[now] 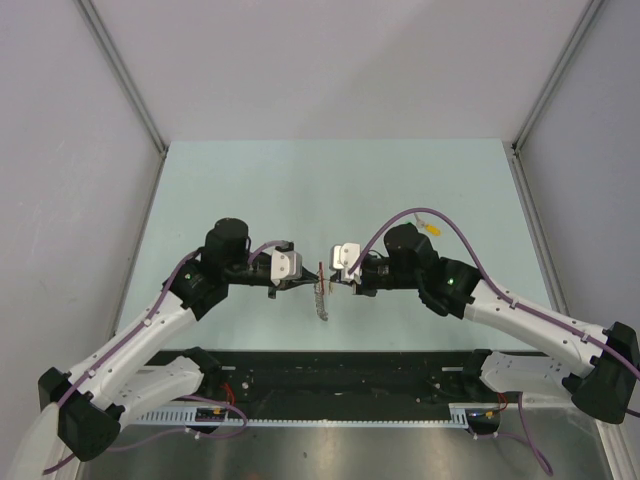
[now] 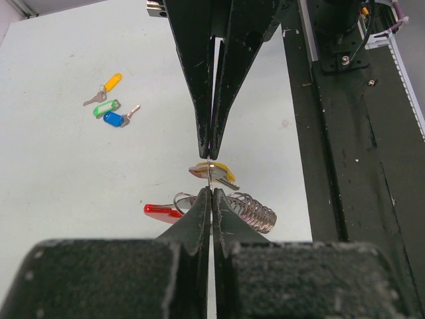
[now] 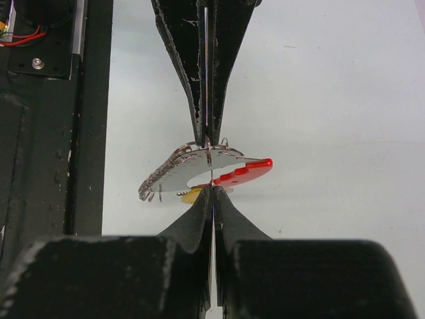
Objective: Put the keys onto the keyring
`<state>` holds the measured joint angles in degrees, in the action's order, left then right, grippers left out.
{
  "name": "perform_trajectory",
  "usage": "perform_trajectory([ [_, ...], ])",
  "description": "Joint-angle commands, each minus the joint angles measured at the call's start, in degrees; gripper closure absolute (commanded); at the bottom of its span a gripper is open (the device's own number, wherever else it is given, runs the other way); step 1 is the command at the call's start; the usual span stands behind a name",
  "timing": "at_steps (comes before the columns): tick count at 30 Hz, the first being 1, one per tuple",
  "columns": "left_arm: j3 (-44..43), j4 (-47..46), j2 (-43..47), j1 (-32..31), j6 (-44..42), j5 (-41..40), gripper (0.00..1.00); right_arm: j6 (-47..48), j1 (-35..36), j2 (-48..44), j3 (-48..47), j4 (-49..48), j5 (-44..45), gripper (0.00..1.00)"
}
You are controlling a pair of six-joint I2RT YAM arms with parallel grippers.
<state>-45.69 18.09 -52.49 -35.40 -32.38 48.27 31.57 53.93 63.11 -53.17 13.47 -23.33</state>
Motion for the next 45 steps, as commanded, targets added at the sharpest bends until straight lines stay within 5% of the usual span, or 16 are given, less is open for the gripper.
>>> perform_trajectory([
  [1, -0.1, -2.6, 1.0, -0.4, -0.4, 0.7, 1.0, 0.3, 0.3, -0.6, -2.8, -0.3, 0.5, 1.0],
  [45, -0.5, -2.3, -0.6, -1.0, -0.1, 4.0, 0.99, 0.3, 1.3, -1.2, -2.7, -2.0, -2.6, 1.0],
])
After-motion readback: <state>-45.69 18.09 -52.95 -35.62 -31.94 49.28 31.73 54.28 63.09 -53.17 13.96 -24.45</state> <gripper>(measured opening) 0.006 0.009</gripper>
